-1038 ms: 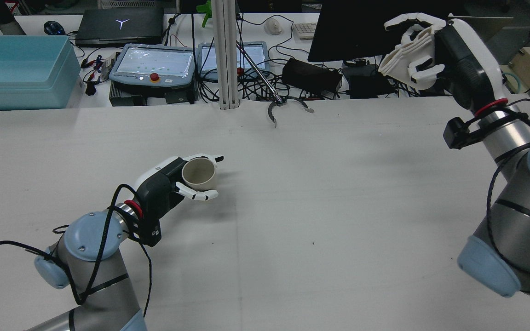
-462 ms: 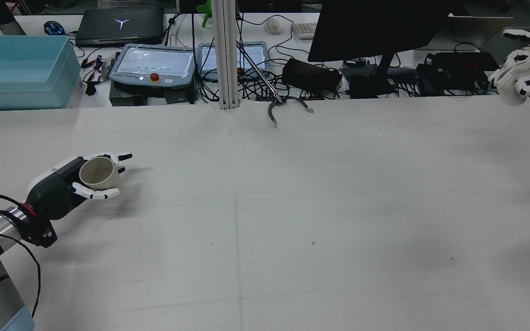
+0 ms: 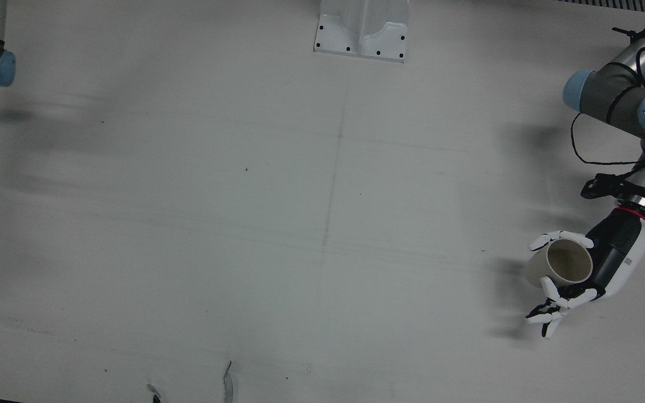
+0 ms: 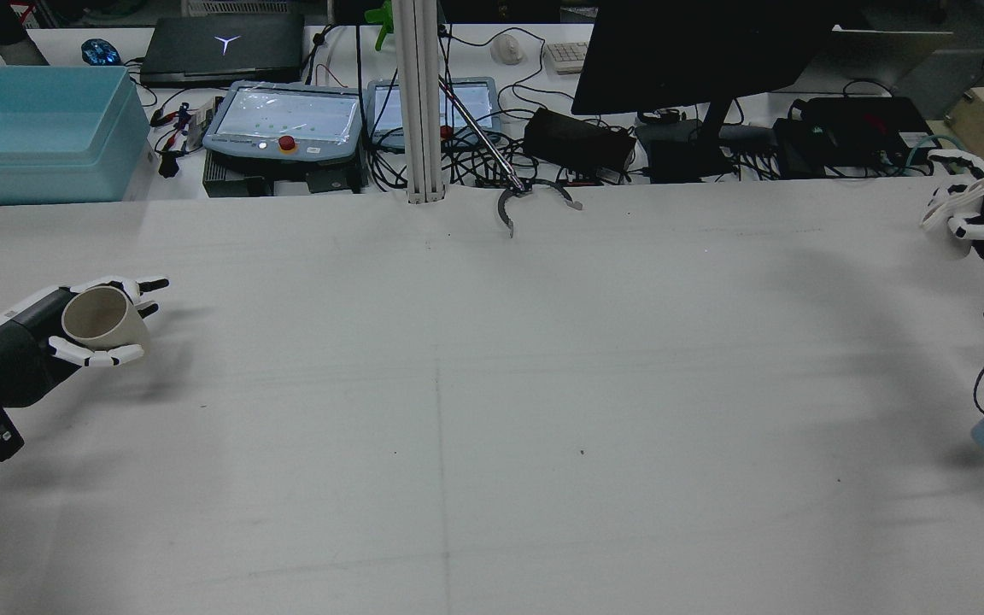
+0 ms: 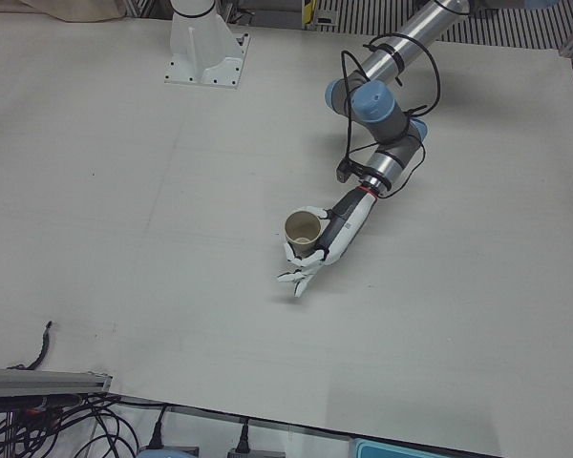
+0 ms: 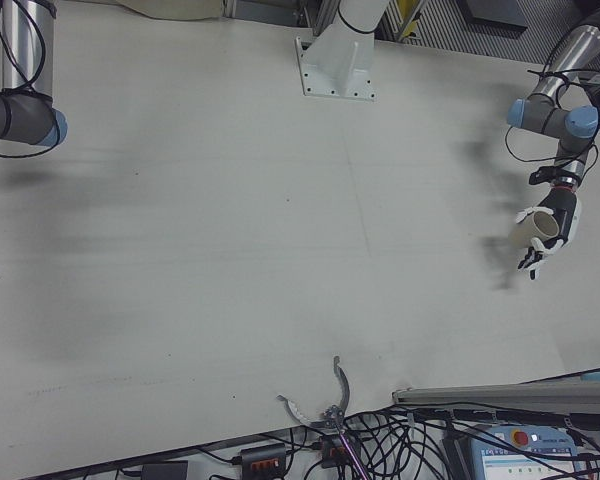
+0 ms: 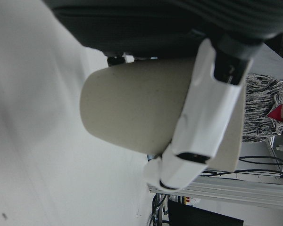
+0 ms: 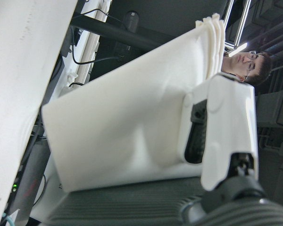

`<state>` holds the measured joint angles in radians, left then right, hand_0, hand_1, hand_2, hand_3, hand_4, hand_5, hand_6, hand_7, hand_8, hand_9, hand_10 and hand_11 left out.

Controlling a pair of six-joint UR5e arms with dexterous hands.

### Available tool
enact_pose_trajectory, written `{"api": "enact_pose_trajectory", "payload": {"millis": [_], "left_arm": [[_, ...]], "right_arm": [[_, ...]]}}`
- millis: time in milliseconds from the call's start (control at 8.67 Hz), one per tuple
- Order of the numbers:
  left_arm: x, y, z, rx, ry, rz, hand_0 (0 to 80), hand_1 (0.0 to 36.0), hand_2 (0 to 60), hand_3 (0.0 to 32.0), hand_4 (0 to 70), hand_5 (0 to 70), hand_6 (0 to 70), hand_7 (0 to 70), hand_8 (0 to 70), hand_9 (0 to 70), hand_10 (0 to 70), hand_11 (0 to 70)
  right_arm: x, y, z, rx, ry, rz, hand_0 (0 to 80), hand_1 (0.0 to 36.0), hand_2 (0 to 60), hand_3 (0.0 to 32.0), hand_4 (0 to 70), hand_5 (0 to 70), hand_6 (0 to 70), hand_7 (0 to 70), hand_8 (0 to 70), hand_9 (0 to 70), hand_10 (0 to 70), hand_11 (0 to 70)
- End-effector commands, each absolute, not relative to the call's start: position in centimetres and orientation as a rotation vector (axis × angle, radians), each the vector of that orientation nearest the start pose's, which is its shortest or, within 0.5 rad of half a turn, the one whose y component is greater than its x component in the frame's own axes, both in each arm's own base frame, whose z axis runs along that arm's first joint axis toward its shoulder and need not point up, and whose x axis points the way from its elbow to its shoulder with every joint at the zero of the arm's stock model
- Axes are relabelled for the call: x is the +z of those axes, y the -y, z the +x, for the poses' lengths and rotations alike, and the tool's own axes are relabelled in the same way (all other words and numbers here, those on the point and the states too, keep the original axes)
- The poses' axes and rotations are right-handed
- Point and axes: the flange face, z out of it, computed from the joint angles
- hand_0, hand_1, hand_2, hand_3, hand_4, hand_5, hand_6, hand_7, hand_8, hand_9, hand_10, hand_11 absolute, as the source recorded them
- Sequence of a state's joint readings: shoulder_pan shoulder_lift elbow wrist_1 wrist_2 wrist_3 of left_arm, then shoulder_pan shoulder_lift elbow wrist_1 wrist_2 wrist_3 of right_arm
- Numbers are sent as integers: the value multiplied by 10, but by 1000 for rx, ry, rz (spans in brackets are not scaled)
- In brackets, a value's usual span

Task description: Pour water

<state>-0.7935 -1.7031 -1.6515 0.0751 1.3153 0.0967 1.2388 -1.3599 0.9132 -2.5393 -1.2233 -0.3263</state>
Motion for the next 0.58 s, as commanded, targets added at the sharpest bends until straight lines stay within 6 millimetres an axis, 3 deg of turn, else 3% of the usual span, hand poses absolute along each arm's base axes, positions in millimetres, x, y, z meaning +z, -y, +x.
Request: {"api": "enact_pose_trajectory", "payload": {"millis": [0, 115, 231, 346, 462], "left_arm": [[609, 494, 250, -1782, -2072, -461, 800, 360, 600, 0, 384, 700, 177, 180, 52, 22, 65, 138], [629, 491, 245, -1792, -2057, -446, 800, 360, 600, 0, 386, 700, 178, 179, 52, 21, 65, 138], [651, 489, 244, -1801, -2040, -435, 800, 360, 600, 0, 386, 700, 181, 181, 54, 22, 67, 140], [666, 488, 242, -1805, -2032, -425, 800, 360, 600, 0, 389, 700, 183, 184, 55, 22, 68, 141], [684, 487, 236, -1818, -2015, -409, 800, 360, 600, 0, 388, 700, 182, 184, 56, 22, 66, 140]], "right_arm": [[873, 559, -70, -2195, -2420, -405, 635, 360, 600, 0, 110, 284, 642, 685, 653, 700, 390, 580], [882, 549, -64, -2213, -2406, -413, 652, 360, 600, 0, 104, 277, 612, 659, 625, 700, 366, 550], [881, 547, -63, -2201, -2406, -376, 685, 360, 600, 0, 131, 224, 485, 545, 465, 616, 210, 339], [878, 548, -64, -2179, -2397, -312, 549, 227, 61, 0, 10, 69, 127, 33, 15, 2, 0, 0], [873, 545, -57, -2155, -2402, -312, 521, 184, 0, 52, 0, 44, 40, 0, 0, 0, 0, 0]]}}
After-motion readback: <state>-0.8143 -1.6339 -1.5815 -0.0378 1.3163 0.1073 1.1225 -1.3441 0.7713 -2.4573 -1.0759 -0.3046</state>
